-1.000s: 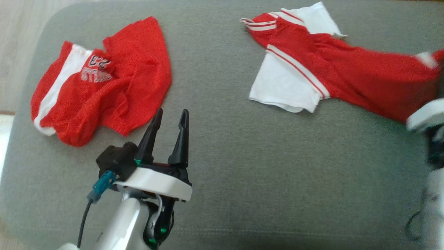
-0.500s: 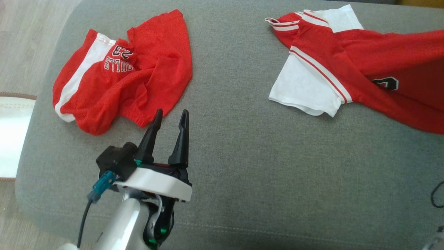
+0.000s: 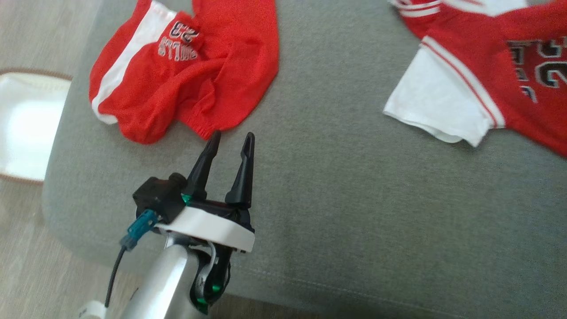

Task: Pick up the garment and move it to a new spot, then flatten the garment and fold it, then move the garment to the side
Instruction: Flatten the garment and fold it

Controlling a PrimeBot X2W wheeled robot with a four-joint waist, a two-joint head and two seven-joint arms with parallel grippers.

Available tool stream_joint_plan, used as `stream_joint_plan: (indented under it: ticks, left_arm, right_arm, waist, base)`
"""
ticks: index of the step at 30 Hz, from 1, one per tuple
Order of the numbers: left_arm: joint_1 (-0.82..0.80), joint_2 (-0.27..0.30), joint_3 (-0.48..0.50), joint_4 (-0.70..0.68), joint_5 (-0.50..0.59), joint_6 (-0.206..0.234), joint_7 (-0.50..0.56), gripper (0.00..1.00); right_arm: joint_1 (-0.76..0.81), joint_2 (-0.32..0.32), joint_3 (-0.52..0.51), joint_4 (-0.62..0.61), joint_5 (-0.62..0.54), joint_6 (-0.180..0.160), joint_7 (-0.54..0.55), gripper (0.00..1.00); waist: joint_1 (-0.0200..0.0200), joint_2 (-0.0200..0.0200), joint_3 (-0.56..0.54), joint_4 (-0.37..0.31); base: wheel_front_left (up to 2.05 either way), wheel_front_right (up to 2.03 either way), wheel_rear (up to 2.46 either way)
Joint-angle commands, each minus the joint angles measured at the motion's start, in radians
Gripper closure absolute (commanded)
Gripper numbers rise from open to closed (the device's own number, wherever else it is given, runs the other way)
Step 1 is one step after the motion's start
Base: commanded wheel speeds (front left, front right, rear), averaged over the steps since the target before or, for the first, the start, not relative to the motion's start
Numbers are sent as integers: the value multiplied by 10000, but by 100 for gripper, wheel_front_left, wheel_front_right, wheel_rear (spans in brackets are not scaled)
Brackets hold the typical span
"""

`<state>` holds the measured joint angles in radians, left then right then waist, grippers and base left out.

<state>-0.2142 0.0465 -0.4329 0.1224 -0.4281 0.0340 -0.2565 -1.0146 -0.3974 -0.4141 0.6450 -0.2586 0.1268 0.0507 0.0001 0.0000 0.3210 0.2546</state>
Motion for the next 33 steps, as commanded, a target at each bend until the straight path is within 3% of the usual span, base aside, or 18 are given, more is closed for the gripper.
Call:
stream_joint_plan:
  ticks: [1,2,3,7,14,23,27,29,33]
  left_arm:
    - [-389,37,280,-365,-99,-33,-53,0]
    - [-418,37,262,-373,-114,-38,-53,0]
    - [-446,37,247,-385,-128,-41,-53,0]
    - [-505,37,206,-407,-155,-15,-53,0]
    - [-471,37,366,-317,-8,15,-53,0]
    - [-348,37,678,-289,235,19,-53,0]
    - [-266,37,803,-294,264,64,-53,0]
    - [-229,37,901,-317,199,115,-53,0]
    - [-262,37,1169,-374,103,264,-53,0]
  right_arm:
    - [-404,-221,108,-207,-187,39,-100,51]
    - [-579,-291,-12,-38,-400,39,-124,5]
    - [-736,-336,-176,141,-613,39,-117,0]
    - [-1102,-368,-639,804,-1428,39,-297,0]
    - [-819,248,-1115,1805,-1890,39,-1281,0]
    - [74,1457,-386,2652,-524,39,-2871,0]
    - [823,1901,399,2366,207,39,-3054,0]
    - [1590,1952,1300,1686,258,39,-3105,0]
    - [3435,2474,2105,-219,1575,39,-3120,0]
  waist:
    - [-1,0,311,300]
    - [-1,0,394,357]
    - [-1,0,466,400]
    - [-1,0,549,437]
    - [-1,0,-24,-184]
    - [-1,0,-1178,-1303]
    - [-1,0,-1561,-1656]
    - [-1,0,-1748,-1879]
    - [-1,0,-2060,-2231]
  base:
    - [0,0,0]
    - [0,0,0]
    - [0,0,0]
    - [0,0,0]
    - [0,0,0]
    - [0,0,0]
    - [0,0,0]
    - [0,0,0]
    - [0,0,0]
